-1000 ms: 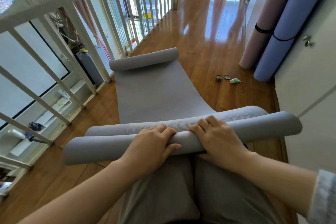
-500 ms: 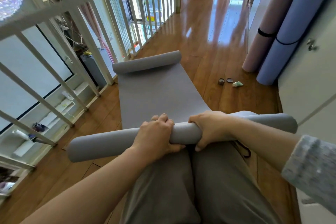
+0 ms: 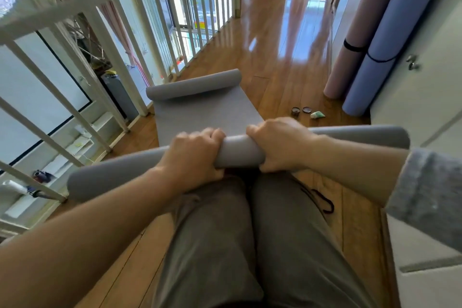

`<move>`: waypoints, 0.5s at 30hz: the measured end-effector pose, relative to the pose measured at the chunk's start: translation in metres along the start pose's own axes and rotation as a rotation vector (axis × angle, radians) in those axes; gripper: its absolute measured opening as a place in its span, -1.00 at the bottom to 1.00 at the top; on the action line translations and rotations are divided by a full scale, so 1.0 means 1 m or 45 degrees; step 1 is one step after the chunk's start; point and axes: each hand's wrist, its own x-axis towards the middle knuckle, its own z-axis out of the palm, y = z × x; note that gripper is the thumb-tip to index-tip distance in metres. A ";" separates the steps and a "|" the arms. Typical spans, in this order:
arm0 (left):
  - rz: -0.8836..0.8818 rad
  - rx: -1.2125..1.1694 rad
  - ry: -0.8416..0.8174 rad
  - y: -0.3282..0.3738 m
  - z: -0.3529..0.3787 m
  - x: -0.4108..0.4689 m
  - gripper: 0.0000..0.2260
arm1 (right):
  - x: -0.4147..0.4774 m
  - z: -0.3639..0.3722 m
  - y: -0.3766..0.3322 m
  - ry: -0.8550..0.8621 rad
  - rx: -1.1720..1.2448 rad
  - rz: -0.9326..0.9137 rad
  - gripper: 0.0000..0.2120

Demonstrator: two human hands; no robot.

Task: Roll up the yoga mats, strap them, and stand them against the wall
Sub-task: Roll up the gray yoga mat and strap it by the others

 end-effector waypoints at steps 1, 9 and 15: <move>-0.002 0.013 0.058 -0.005 -0.013 0.004 -0.47 | 0.002 -0.016 0.002 0.052 -0.038 -0.004 -0.57; 0.084 0.136 0.132 0.021 -0.034 -0.034 -0.52 | -0.048 -0.040 -0.026 0.005 -0.042 -0.029 -0.60; 0.225 0.057 0.034 0.051 0.025 -0.099 -0.37 | -0.104 0.022 -0.068 -0.140 0.112 -0.014 -0.57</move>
